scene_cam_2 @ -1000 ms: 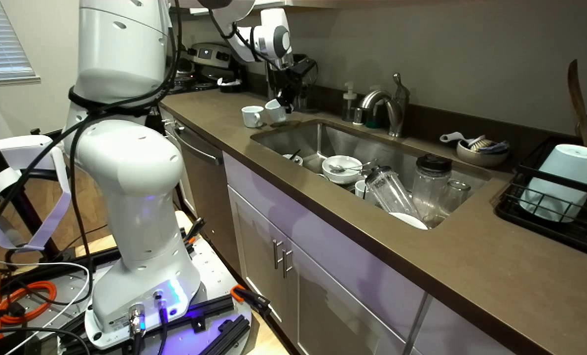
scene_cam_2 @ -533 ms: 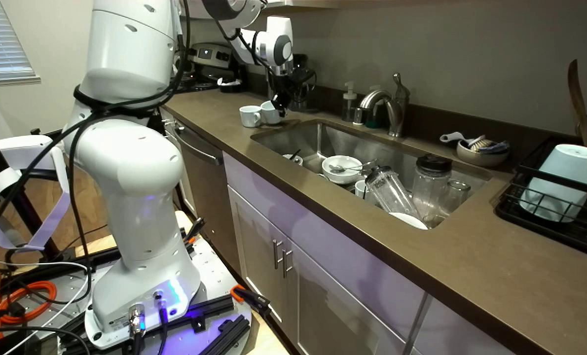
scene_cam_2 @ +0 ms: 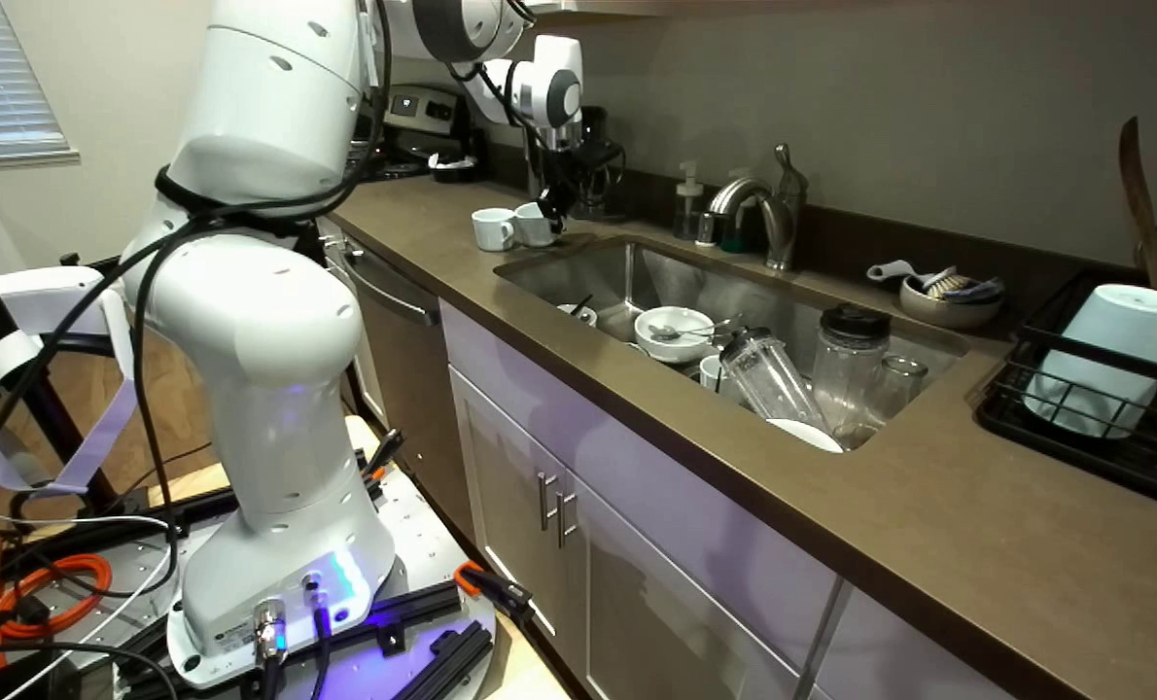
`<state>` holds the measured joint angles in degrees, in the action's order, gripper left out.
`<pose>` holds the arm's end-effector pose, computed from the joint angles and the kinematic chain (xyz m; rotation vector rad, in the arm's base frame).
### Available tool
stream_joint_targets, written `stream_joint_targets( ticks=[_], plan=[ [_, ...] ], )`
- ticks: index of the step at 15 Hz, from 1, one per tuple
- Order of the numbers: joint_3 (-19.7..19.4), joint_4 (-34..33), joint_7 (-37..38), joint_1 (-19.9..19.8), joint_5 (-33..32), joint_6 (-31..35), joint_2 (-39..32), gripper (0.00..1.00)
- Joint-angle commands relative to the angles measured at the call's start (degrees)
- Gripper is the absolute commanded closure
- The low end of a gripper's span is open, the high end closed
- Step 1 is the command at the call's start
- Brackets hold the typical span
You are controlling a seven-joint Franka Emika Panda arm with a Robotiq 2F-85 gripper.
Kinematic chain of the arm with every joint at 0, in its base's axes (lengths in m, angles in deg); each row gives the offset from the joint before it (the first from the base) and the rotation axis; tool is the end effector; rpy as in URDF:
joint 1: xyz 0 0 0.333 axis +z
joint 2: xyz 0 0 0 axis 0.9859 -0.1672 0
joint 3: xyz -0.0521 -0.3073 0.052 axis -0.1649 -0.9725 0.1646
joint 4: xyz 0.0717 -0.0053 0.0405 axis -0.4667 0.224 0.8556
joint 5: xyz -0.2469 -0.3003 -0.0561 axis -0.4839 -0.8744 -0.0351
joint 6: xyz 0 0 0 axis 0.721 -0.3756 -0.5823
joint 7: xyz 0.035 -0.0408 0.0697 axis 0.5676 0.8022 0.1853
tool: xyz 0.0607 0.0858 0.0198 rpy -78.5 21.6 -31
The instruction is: Pour the water out of the cup on the right into the sink then place it to the left of the sink
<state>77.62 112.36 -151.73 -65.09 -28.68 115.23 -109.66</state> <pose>0.6080 0.3496 0.3718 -1.8155 -2.5453 -0.2459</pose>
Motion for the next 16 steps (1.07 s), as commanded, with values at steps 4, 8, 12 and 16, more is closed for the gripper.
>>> stream_joint_targets(
  ticks=[4, 8, 12, 16],
  plan=[
    [-1.43, -8.48, 1.85, 3.02, -2.66, -8.44, -3.67, 0.95],
    [-0.83, -11.29, 1.23, 3.27, -1.37, -9.87, -5.39, 0.95],
    [-0.72, -12.83, 1.17, 3.48, -1.13, -10.38, -6.41, 0.94],
    [-0.94, -13.92, 1.27, 3.57, -1.4, -11.59, -6.79, 0.73]
  ],
)
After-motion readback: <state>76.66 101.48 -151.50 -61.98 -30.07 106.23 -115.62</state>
